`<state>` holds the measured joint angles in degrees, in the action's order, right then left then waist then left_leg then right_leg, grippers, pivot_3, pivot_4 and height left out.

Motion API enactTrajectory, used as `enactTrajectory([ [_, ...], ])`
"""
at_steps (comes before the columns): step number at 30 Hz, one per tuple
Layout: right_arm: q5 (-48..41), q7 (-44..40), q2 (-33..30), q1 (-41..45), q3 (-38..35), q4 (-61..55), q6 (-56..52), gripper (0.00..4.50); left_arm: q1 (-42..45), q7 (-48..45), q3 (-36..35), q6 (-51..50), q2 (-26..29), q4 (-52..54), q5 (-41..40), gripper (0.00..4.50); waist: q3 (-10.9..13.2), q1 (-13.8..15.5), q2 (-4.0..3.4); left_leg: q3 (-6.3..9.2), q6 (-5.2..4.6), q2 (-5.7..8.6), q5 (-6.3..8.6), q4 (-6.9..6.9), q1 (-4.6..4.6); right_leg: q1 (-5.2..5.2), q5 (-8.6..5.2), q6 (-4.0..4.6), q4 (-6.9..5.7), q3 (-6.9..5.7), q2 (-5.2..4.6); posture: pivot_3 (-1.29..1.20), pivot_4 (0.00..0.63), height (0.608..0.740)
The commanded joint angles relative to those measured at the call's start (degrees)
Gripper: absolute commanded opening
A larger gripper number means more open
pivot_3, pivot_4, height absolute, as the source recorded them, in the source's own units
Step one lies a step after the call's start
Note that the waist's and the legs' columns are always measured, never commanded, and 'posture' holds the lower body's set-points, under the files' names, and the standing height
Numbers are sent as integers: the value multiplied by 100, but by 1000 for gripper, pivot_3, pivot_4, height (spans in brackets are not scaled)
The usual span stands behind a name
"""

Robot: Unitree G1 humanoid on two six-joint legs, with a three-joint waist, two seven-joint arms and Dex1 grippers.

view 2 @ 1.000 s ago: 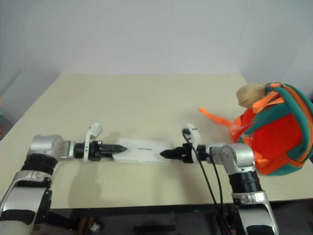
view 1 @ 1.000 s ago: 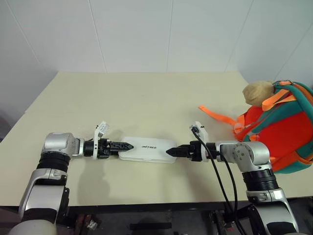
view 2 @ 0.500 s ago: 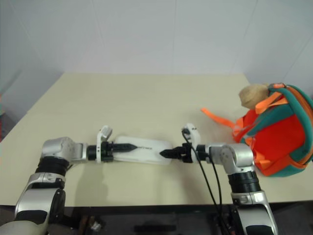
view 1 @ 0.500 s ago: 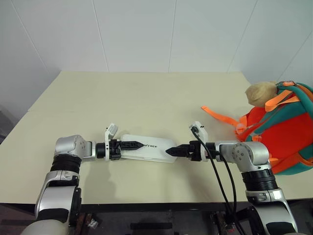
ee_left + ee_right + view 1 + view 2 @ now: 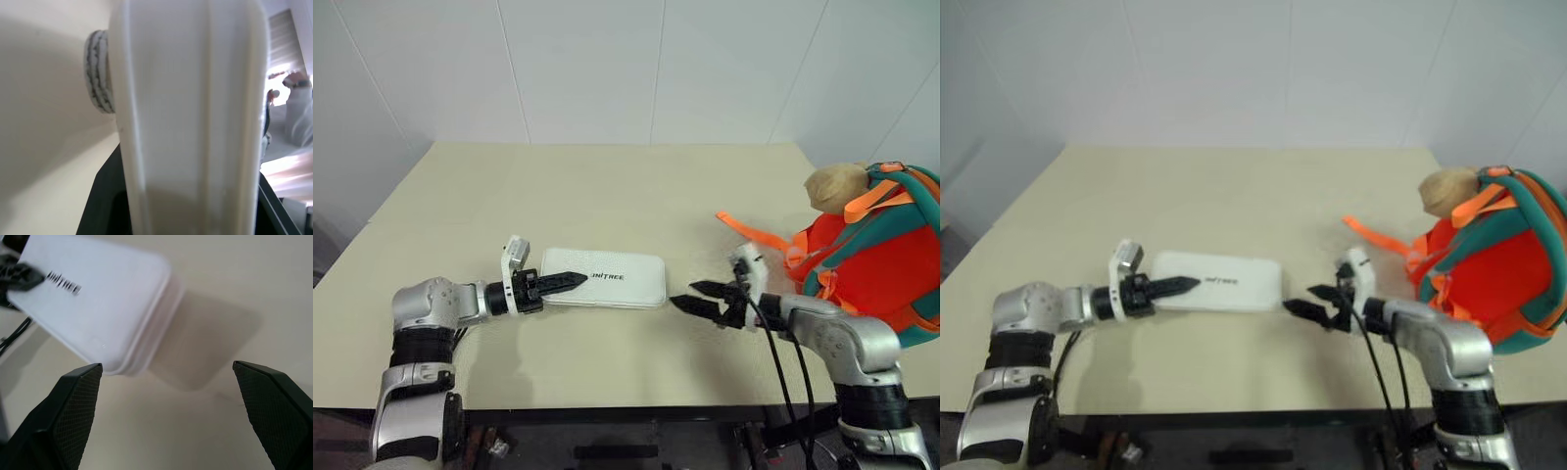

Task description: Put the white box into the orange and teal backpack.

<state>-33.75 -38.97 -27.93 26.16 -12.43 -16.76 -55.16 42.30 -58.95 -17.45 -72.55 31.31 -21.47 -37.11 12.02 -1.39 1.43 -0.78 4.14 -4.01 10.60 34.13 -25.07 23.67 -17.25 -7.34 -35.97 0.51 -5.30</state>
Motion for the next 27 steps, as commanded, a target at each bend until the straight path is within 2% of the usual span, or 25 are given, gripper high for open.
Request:
enactTrajectory([
  [1,121,567,8,-674,-610,-1265,633,4500,-101,-27,-393,778,-39,273,-249,1353,0,16,1,0,-3,0,1,1,-1,0,0,0,0,0,0,0,150,740],
  [8,149,1985,463,-1742,-1532,-2934,795,4500,-144,-91,-284,1535,-28,-181,-121,1353,-1,100,2,1,-20,0,5,7,4,-6,11,9,4,0,-1,0,150,740],
  [11,597,2693,628,-1947,-1741,-3181,1028,4500,-48,-120,-142,1821,-88,-457,-39,1353,-3,129,5,0,-25,0,2,9,6,-9,16,14,8,-1,-1,0,150,740],
  [13,898,3127,733,-1978,-1807,-3192,1136,4500,10,-135,-58,1974,-118,-585,-11,1353,-5,133,7,0,-28,0,-1,10,6,-10,20,19,9,-1,-2,0,150,740],
  [17,1705,3737,697,-1945,-1381,-2946,1207,4500,192,-405,172,1913,-96,-769,-67,1353,-5,132,8,0,-35,2,-6,11,3,-10,30,22,16,-1,-2,0,150,740],
  [23,2100,4075,800,-1803,-1067,-2737,1138,4500,139,-397,137,1961,-4,-729,-98,1353,-5,111,8,0,-35,1,-7,4,4,-8,29,24,13,-1,-2,0,150,740],
  [27,2318,4043,745,-1467,-998,-1747,1560,4500,-62,-266,53,1924,-59,-490,-179,1353,-6,110,8,0,-36,2,-7,5,4,-10,30,22,15,-1,-2,0,150,740],
])
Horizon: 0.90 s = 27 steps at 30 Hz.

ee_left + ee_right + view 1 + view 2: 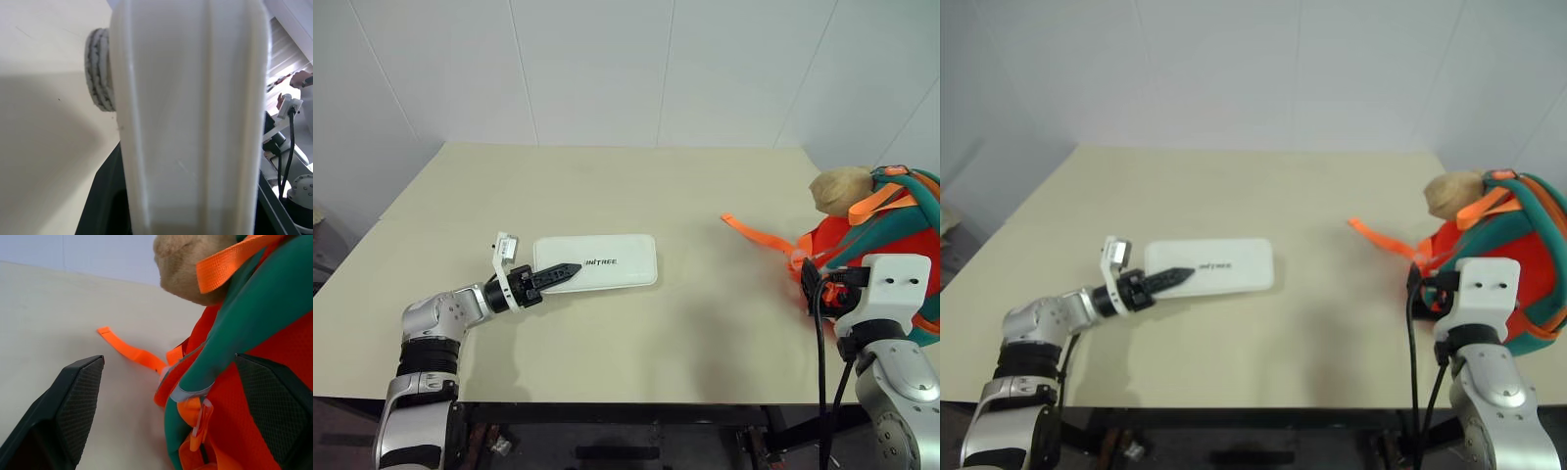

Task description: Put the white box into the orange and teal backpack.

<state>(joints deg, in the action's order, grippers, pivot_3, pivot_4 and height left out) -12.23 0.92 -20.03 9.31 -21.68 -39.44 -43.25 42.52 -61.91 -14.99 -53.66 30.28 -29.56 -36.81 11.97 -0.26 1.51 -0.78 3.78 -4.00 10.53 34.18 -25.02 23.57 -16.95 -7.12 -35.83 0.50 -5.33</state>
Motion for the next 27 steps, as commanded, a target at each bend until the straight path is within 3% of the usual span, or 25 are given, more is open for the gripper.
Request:
enactTrajectory([
  [1,214,16,-101,359,-84,904,583,4500,-131,83,-241,12,12,408,-258,1353,0,-1,0,0,-1,0,0,1,0,-1,1,-1,0,0,0,0,150,740],
  [10,513,25,-387,1622,-107,3482,2244,4500,-582,547,-618,-69,-117,1045,-601,1353,1,-25,-1,0,-4,0,-4,1,1,0,4,-7,-5,2,0,0,150,740],
  [13,498,47,-400,1891,-135,3898,2617,3957,-752,706,-712,-97,-144,1283,-713,1353,1,-31,-1,0,-2,0,-6,-5,1,2,4,-7,-7,3,0,0,150,740],
  [19,459,-24,-243,2081,104,3973,3082,1923,-1019,1017,-941,-83,-173,1586,-899,1353,1,-53,-1,0,1,0,-7,-5,1,2,4,-8,-8,3,0,0,150,740],
  [24,-89,-774,-96,2266,479,3674,3019,244,-1100,1119,-1014,37,-145,1620,-920,1353,1,-132,-1,0,2,0,-10,-3,3,0,7,-12,-11,3,0,0,150,740],
  [27,-721,-1435,-10,2473,708,3419,2627,64,-1091,1100,-1055,209,-27,1508,-850,1353,2,-191,-2,-1,2,0,-12,-3,7,1,10,-15,-15,6,2,0,150,740],
])
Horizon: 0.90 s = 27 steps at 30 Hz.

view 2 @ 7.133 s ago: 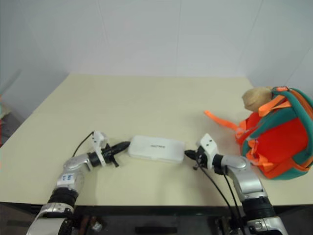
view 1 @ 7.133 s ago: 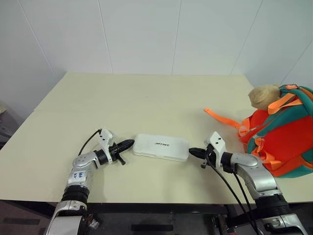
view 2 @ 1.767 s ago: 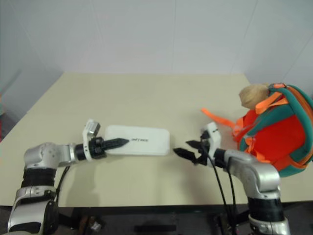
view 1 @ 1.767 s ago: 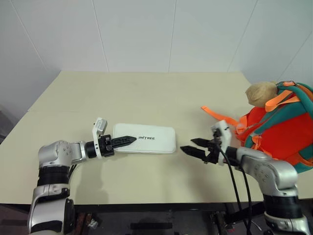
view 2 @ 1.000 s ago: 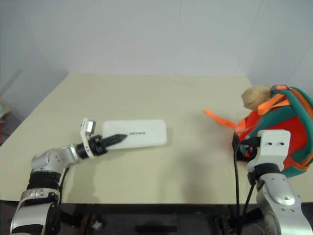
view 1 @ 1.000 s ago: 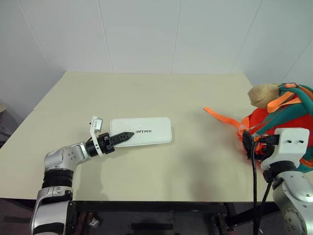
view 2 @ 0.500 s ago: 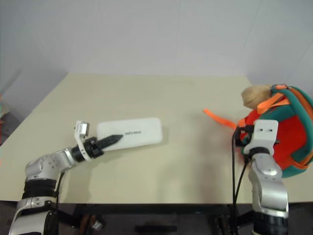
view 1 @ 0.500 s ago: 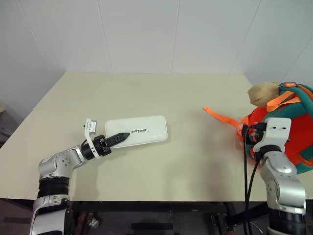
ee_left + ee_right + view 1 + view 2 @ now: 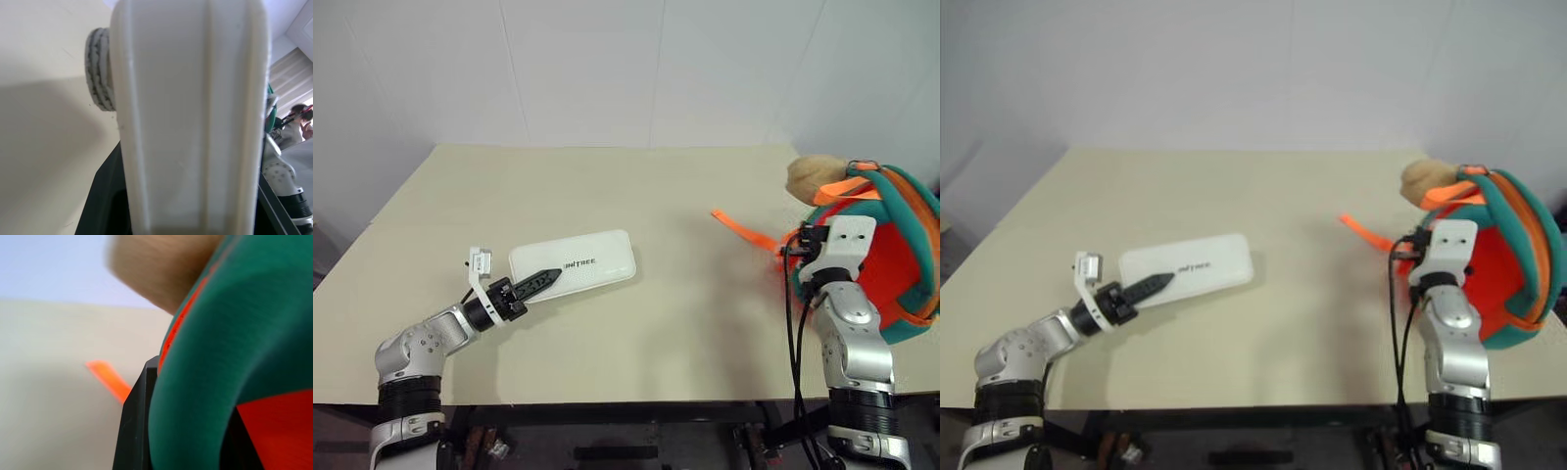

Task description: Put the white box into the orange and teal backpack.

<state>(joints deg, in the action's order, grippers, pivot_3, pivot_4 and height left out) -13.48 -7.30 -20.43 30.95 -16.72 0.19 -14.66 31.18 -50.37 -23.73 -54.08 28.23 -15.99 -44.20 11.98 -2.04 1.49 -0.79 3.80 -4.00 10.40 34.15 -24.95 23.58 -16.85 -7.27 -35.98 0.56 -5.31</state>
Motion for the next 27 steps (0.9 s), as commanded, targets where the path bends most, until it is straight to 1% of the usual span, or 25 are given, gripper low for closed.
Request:
enactTrajectory([
  [1,-896,-897,45,401,300,-678,-432,64,56,-68,-203,333,237,85,-72,1353,0,-23,0,0,1,-1,-1,-1,3,0,0,0,-2,0,1,0,150,740],
  [3,-1378,-1271,58,565,433,-922,-844,64,72,-53,-242,489,311,1,-35,1353,0,-34,0,1,2,-2,-1,-4,6,0,0,0,-3,0,2,0,150,740],
  [4,-1520,-1351,55,620,467,-999,-997,64,76,-39,-251,543,332,-27,-41,1353,0,-33,-1,0,2,-3,-1,-5,6,0,0,0,-3,0,2,0,150,740],
  [6,-2168,-1632,98,790,559,-1260,-1576,64,77,-82,-262,801,413,-194,45,1353,0,-16,-1,0,2,-3,-1,-6,4,0,0,0,-1,0,1,0,150,740],
  [9,-2875,-1918,70,916,647,-1546,-2217,64,103,-89,-258,1043,484,-391,105,1353,0,10,-1,0,1,-3,-1,-8,2,2,-1,1,1,-1,1,0,150,740],
  [11,-3797,-2314,-31,975,678,-1863,-2881,64,161,-24,-294,1246,531,-611,187,1353,0,40,-1,0,1,-3,0,-9,1,2,-1,2,3,-2,1,0,150,740],
  [12,-4355,-2382,-69,1040,611,-1950,-3251,64,186,-26,-319,1345,551,-715,210,1353,1,44,-1,0,0,-3,0,-9,-2,3,-1,2,4,-3,0,0,150,740],
  [17,-6184,-2402,-517,1290,387,-1877,-4436,64,232,-145,-448,1546,619,-982,110,1353,1,52,1,0,-4,-3,3,-8,-13,7,-1,2,10,-5,-2,0,150,740],
  [21,-7541,-2243,-1082,1269,374,-1584,-5131,64,188,-172,-523,1629,649,-1088,136,1353,0,56,3,1,-7,-3,4,-9,-12,7,-3,6,12,-6,-3,0,150,740],
  [24,-7303,-2527,-1603,962,485,-1481,-5412,64,102,-189,-550,1652,640,-1050,111,1353,-2,75,8,1,-8,-3,5,-8,-14,6,-4,6,14,-7,-4,0,150,740],
  [27,-7029,-2710,-1778,802,566,-1298,-5377,64,31,-241,-575,1594,614,-889,35,1353,-5,79,12,0,-11,-2,7,-3,-14,5,-4,7,17,-6,-4,0,150,740],
])
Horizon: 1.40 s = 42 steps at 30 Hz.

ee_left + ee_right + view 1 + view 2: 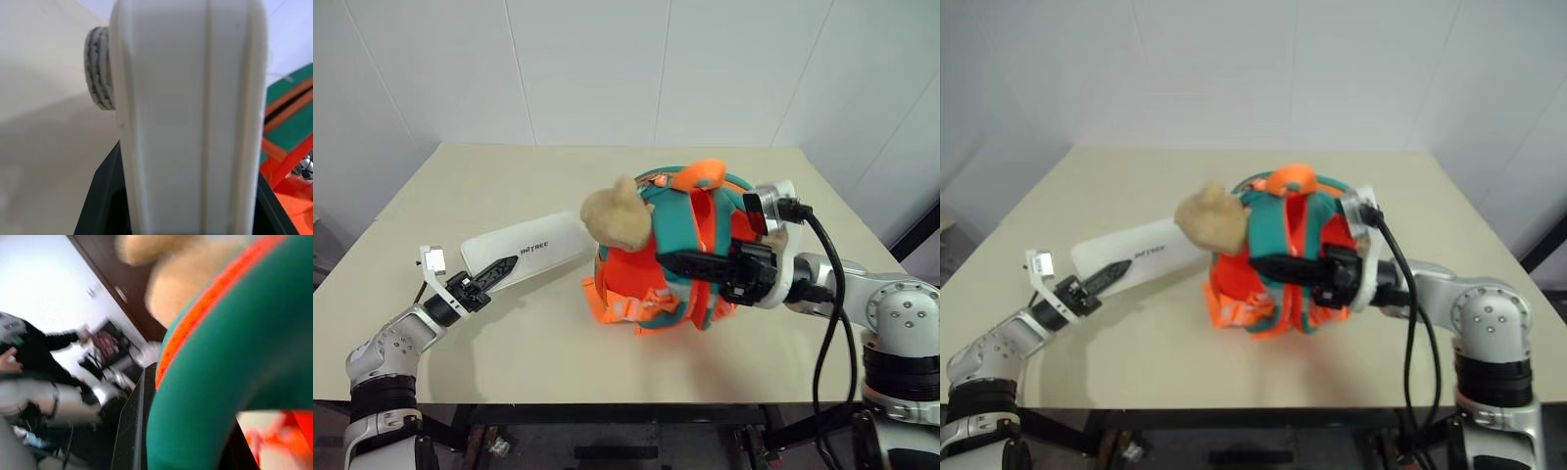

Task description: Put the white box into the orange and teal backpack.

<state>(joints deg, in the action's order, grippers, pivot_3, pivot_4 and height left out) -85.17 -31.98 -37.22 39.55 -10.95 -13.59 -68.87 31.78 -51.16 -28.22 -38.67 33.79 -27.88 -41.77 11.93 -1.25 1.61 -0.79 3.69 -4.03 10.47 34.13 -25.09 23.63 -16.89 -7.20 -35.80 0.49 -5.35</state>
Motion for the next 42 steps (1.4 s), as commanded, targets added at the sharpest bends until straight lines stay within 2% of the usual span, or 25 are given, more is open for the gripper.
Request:
enactTrajectory([
  [1,259,-302,-113,-90,29,88,82,64,-61,-206,-138,-12,60,412,-274,1353,0,-1,0,0,0,0,0,3,0,0,0,0,-1,0,0,0,150,740],
  [6,546,-547,-72,-233,189,-1,108,64,-116,-424,-273,-386,244,1079,-704,1353,1,-19,1,1,0,0,0,4,-1,1,1,1,-4,0,1,0,150,740],
  [11,1219,-1093,-248,-422,328,472,213,64,-110,-475,-470,-928,456,1753,-1357,1353,0,-19,2,1,0,0,0,3,-1,1,1,1,-2,1,1,0,150,740],
  [18,1969,-1570,-230,-375,491,899,462,64,48,-315,-856,-1096,439,2231,-2108,1353,1,-16,5,1,1,0,0,12,-1,-1,1,1,-3,1,2,0,150,740],
  [25,2225,-1771,-139,-305,534,938,502,64,114,-320,-562,-1514,359,2593,-2681,1353,1,-17,6,1,1,0,0,13,0,-3,1,0,-4,1,2,0,150,740],
  [29,2302,-1791,-83,-279,525,937,500,64,68,-455,-143,-1582,354,2850,-2612,1353,0,-16,7,1,1,1,0,16,0,-6,2,-1,-2,2,2,0,150,740],
  [33,2338,-1775,-12,-282,505,899,485,64,139,-615,241,-1234,310,2722,-2222,1353,0,-16,7,1,1,1,0,16,1,-5,2,-1,-3,2,3,0,150,740],
  [37,2323,-1756,27,-310,460,841,460,64,378,-784,662,-40,243,2424,-1220,1353,0,-9,7,1,1,1,0,16,1,-5,2,0,-1,2,3,0,150,740],
  [42,2324,-1759,3,-381,407,810,458,64,609,-953,714,454,292,2158,-946,1353,-1,1,8,0,1,2,0,20,1,-10,5,1,4,2,3,0,150,740],
])
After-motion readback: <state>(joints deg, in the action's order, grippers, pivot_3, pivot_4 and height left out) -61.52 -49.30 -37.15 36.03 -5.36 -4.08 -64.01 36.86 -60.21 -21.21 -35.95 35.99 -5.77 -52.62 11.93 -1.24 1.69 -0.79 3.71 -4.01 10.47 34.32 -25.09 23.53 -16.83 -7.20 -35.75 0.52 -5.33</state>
